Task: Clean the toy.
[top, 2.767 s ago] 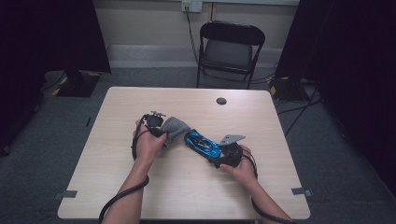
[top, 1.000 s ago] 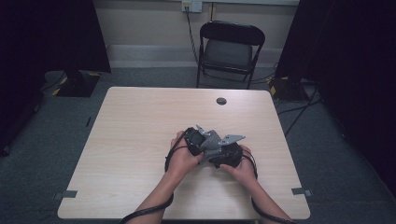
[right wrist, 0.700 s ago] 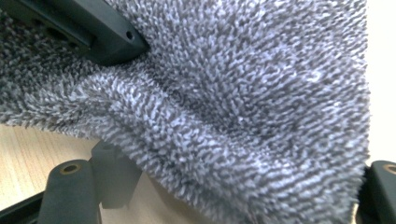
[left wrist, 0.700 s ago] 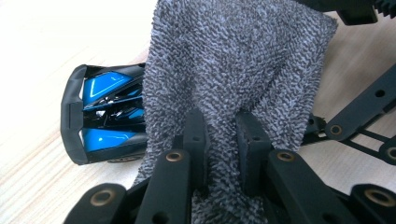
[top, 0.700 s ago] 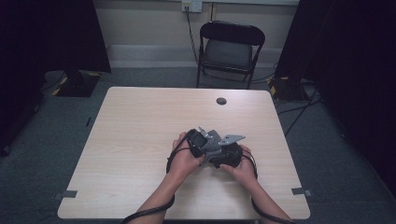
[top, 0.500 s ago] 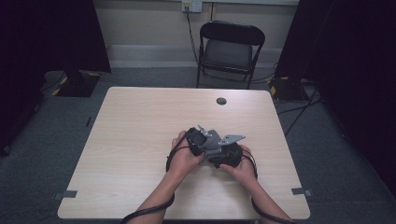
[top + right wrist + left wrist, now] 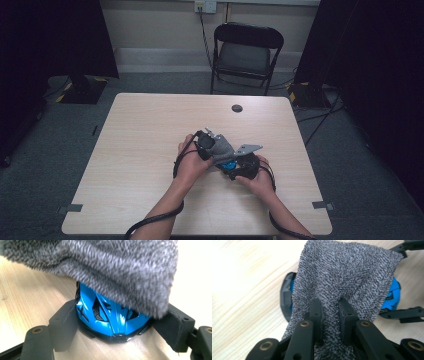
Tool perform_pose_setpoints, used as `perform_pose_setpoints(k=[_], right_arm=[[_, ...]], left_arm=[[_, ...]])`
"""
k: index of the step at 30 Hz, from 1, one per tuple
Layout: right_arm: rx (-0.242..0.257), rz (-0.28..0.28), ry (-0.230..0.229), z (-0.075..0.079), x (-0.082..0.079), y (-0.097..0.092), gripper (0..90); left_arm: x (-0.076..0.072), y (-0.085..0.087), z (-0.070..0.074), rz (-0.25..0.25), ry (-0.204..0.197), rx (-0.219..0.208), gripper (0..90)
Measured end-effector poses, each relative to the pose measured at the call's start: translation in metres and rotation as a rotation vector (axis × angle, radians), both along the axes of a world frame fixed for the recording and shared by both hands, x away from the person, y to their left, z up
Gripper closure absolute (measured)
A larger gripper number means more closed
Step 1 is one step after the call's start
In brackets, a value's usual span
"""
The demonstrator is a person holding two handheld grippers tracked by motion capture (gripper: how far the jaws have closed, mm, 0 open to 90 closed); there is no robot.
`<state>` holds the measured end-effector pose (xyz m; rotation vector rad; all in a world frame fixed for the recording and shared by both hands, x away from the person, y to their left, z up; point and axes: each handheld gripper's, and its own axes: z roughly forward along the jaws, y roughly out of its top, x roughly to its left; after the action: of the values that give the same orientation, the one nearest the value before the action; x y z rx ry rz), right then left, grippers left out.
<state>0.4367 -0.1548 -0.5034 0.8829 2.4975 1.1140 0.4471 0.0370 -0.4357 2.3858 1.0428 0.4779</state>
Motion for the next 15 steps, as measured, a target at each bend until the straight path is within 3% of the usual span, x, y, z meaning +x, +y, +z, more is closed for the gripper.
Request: perform_pose_setpoints(k=[15], right_arm=[[0.0, 0.0, 0.0, 0.0, 0.0, 0.0, 23.5]], left_arm=[[0.012, 0.015, 0.003, 0.064, 0.004, -0.005, 76.5]])
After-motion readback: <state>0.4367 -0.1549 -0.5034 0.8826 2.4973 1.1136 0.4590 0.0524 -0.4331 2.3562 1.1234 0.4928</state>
